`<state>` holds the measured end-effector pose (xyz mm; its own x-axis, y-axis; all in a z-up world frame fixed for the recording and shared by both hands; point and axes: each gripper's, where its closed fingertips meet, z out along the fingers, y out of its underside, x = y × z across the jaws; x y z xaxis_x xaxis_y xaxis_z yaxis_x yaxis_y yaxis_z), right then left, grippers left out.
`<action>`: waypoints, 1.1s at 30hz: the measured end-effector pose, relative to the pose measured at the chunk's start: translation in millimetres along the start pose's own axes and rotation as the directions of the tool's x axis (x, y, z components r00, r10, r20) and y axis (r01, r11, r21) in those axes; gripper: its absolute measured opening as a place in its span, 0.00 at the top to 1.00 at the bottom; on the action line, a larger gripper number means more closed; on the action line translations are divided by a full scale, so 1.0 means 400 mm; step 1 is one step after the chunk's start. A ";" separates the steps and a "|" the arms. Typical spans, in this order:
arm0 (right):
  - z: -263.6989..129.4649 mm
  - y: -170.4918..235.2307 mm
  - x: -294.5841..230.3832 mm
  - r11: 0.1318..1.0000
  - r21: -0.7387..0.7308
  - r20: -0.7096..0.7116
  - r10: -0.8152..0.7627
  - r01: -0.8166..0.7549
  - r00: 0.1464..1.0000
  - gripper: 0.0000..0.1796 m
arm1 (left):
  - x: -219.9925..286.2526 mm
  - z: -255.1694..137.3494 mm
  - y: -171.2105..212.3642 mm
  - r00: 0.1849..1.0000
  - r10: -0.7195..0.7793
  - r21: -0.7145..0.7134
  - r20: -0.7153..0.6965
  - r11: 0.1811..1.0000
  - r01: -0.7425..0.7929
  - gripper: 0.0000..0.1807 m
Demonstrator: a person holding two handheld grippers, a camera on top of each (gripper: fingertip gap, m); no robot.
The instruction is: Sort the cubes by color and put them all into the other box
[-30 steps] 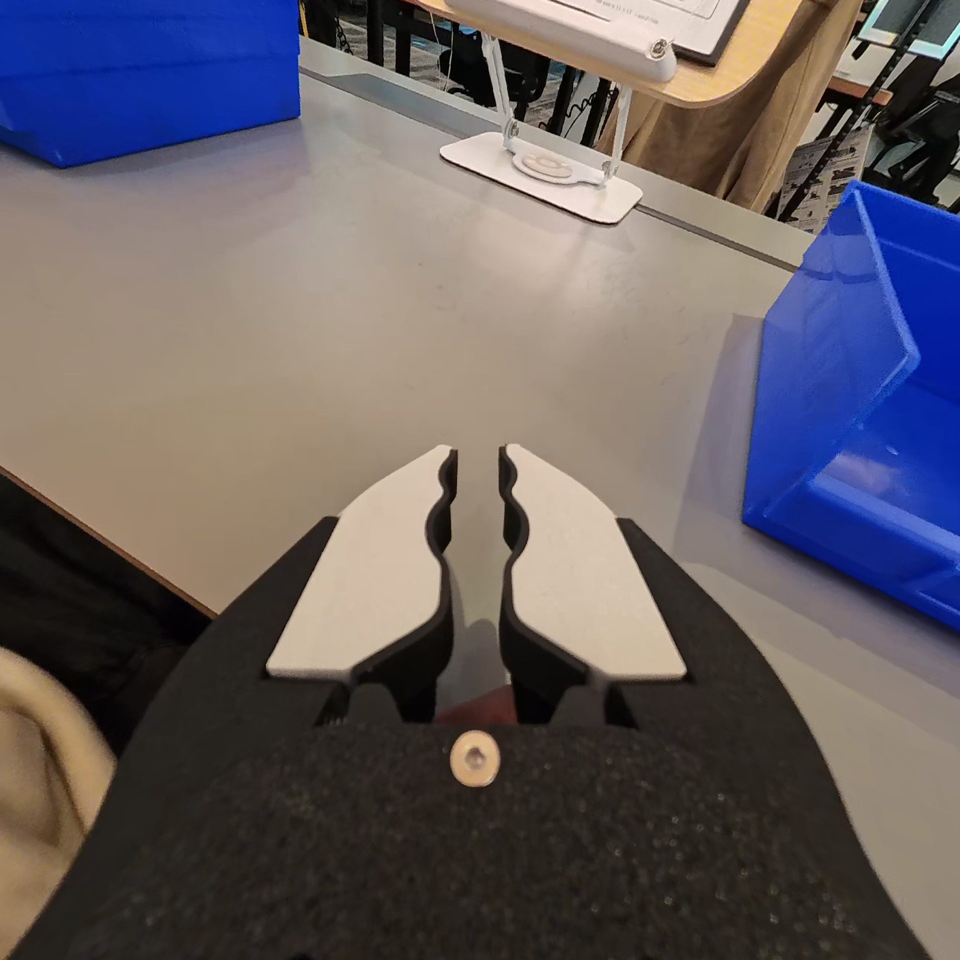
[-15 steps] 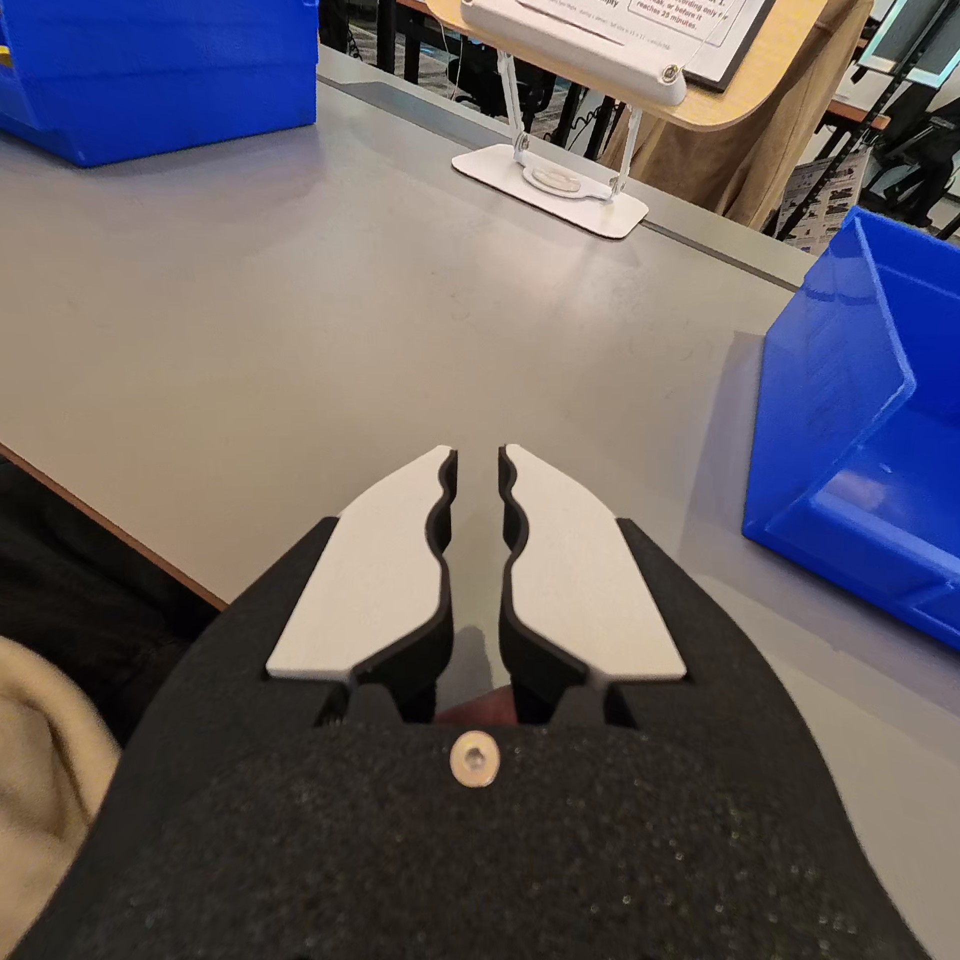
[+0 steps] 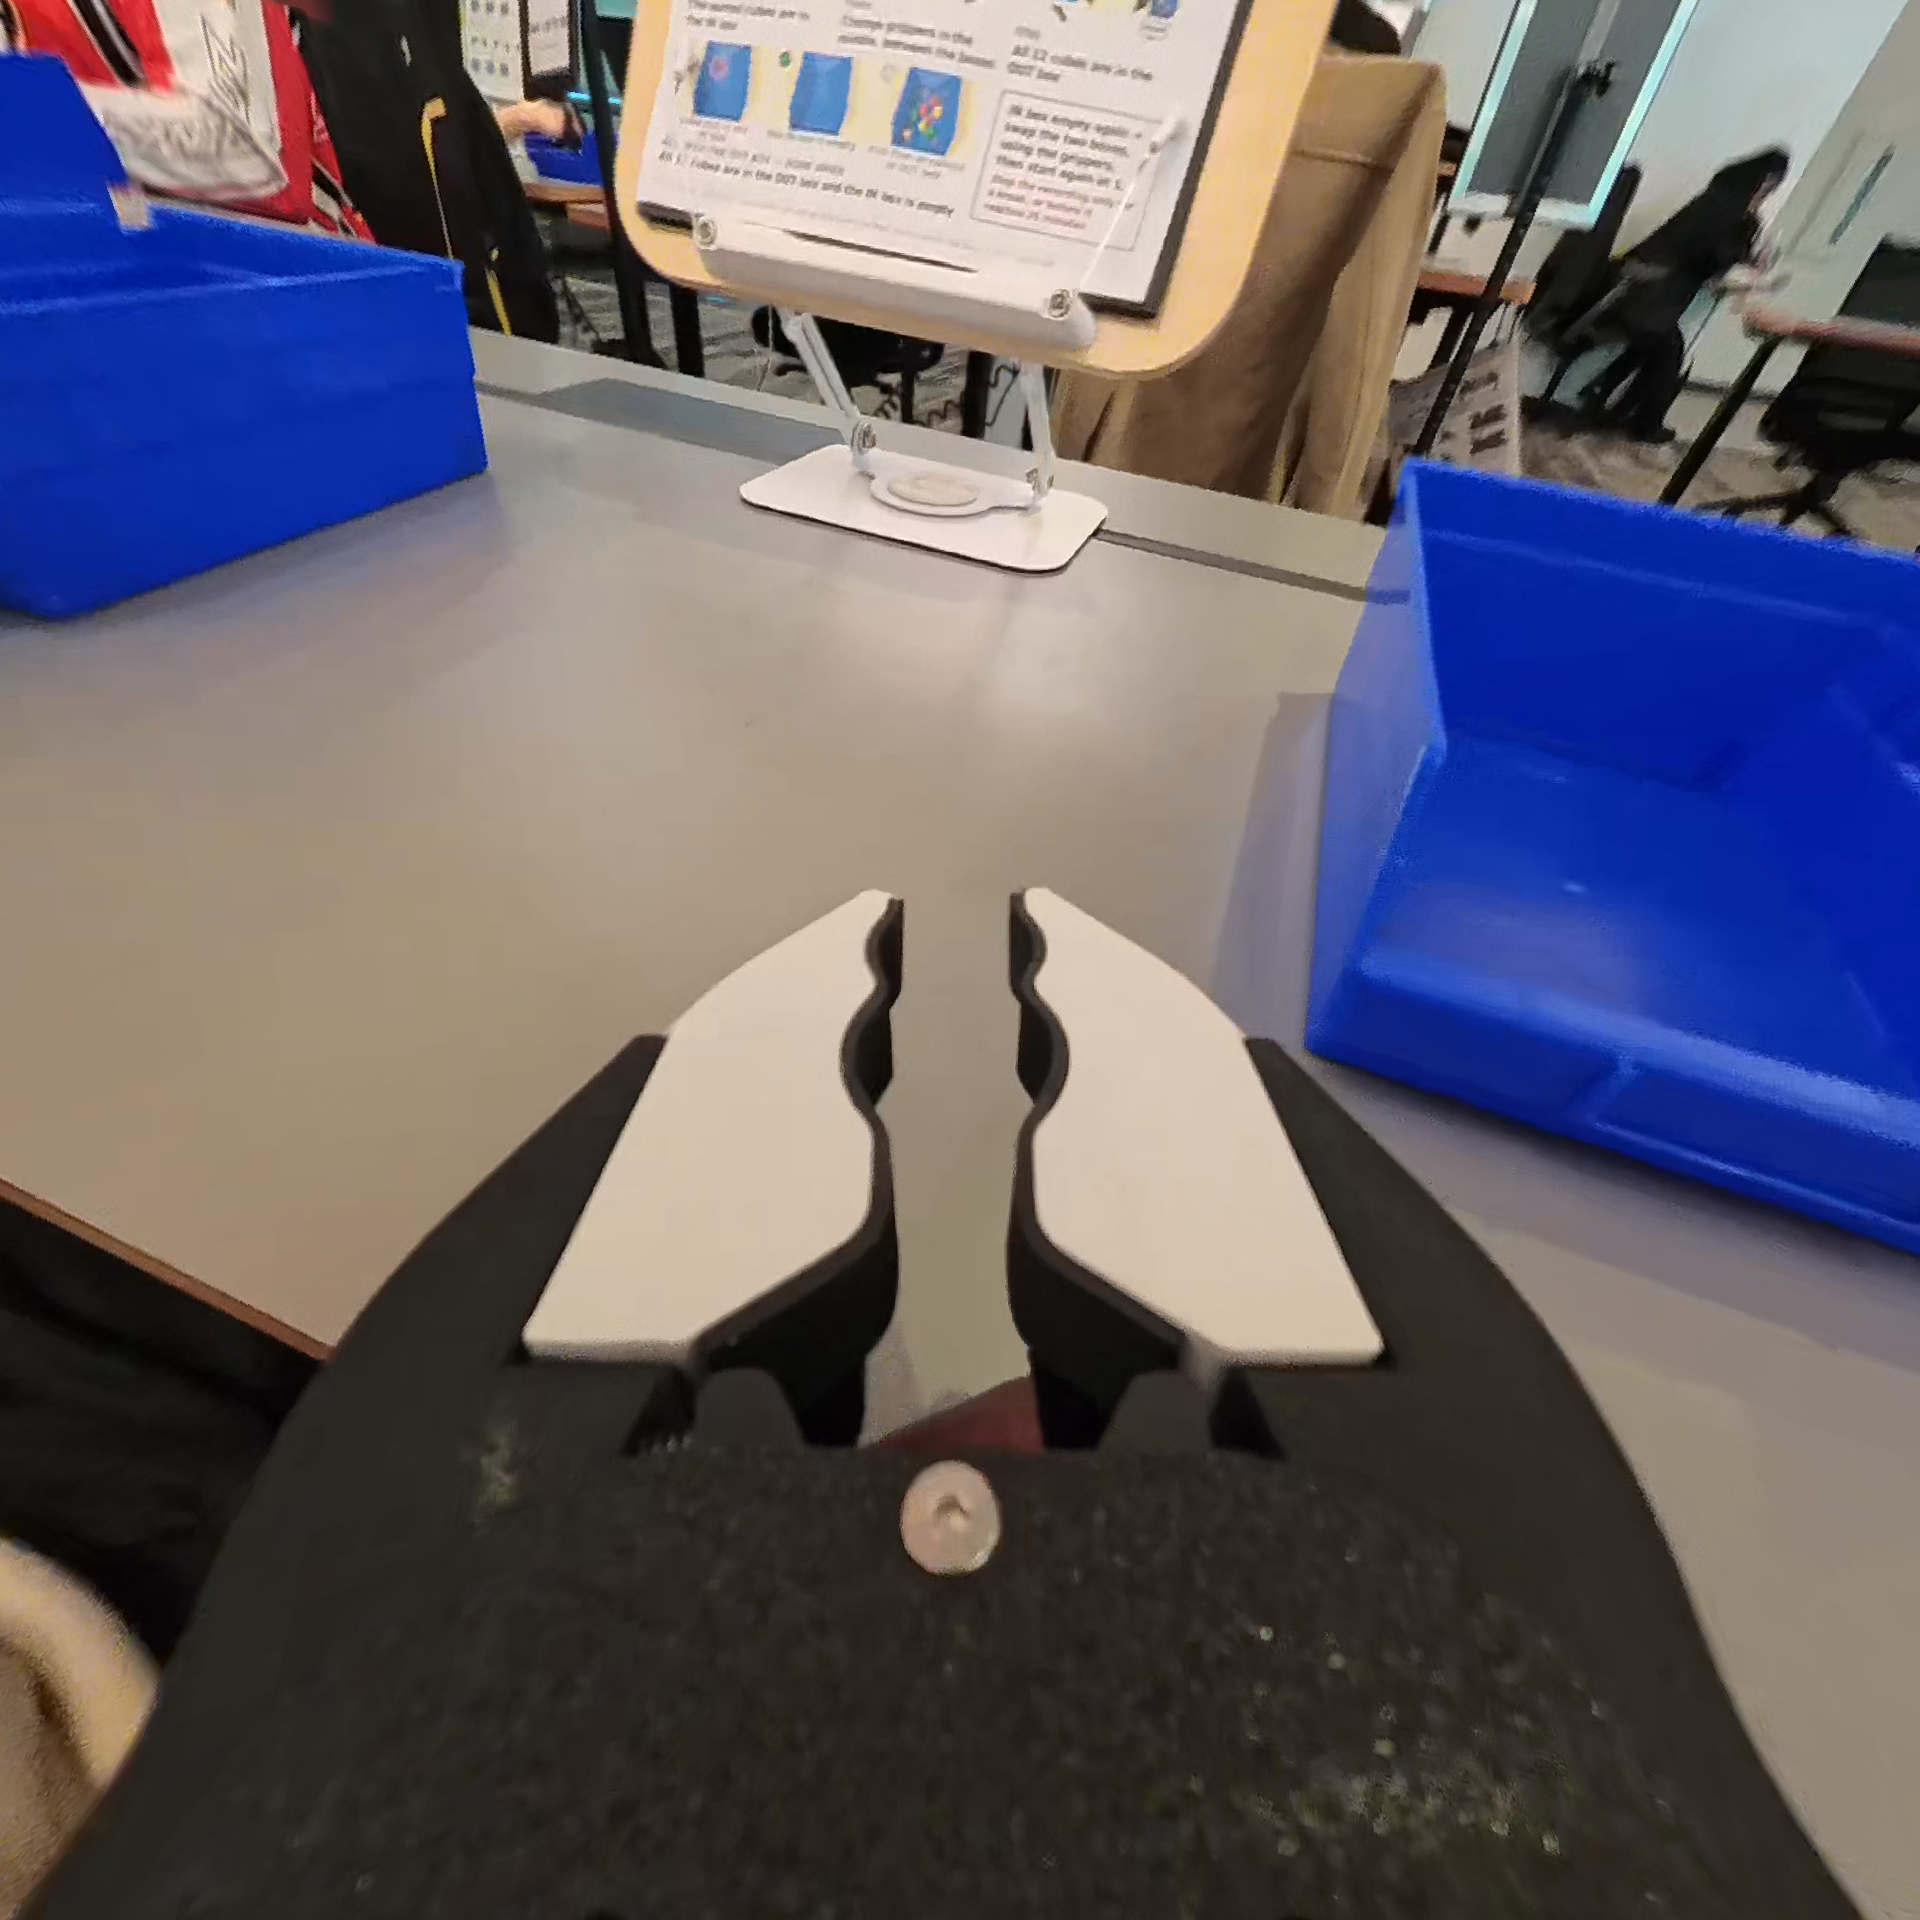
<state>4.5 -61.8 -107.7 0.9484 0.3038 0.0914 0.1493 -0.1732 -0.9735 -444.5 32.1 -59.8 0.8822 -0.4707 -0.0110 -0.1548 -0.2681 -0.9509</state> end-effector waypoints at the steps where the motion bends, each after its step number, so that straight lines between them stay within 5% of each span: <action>1: 0.002 0.002 0.000 0.999 -0.010 0.024 0.045 -0.045 0.999 0.87 | 0.017 -0.013 0.007 1.000 -0.003 0.023 0.004 1.000 0.002 0.88; 6: 0.016 -0.010 -0.034 0.964 -0.063 0.191 0.266 -0.259 0.945 0.81 | 0.090 -0.026 0.020 0.996 0.074 0.035 -0.042 0.997 -0.072 0.88; 9: 0.035 -0.035 -0.100 0.911 -0.166 0.358 0.412 -0.378 0.837 0.75 | 0.174 -0.004 -0.018 0.973 0.111 0.078 -0.202 0.992 -0.097 0.88; 14: 0.084 -0.155 -0.263 0.692 -0.481 0.608 0.706 -0.538 0.365 0.70 | 0.437 0.047 -0.111 0.743 0.327 0.292 -0.584 0.939 -0.184 0.88; 17: 0.118 -0.217 -0.343 0.512 -0.690 0.593 0.805 -0.512 0.006 0.67 | 0.555 0.082 -0.141 0.620 0.403 0.374 -0.673 0.909 -0.184 0.88; 19: 0.136 -0.237 -0.377 0.436 -0.763 0.558 0.817 -0.478 -0.145 0.66 | 0.605 0.101 -0.154 0.578 0.422 0.398 -0.698 0.900 -0.178 0.88; 27: 0.147 -0.254 -0.401 0.370 -0.798 0.547 0.777 -0.476 -0.312 0.69 | 0.706 0.164 -0.114 0.505 0.516 0.422 -0.691 0.856 -0.298 0.88; 29: 0.138 -0.255 -0.393 0.384 -0.787 0.571 0.748 -0.482 -0.337 0.87 | 0.721 0.176 -0.095 0.496 0.539 0.423 -0.681 0.842 -0.334 0.88; 33: 0.157 -0.221 -0.369 0.409 -0.745 0.593 0.769 -0.527 -0.241 0.88 | 0.702 0.199 -0.068 0.592 0.459 0.295 -0.662 0.886 -0.358 0.81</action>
<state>-166.4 -32.3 -48.2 -0.2794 0.3491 -0.8945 -0.2301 -0.9288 -0.2906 -157.1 -26.0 -61.6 0.1572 -0.9583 -0.2386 -0.3218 0.1787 -0.9298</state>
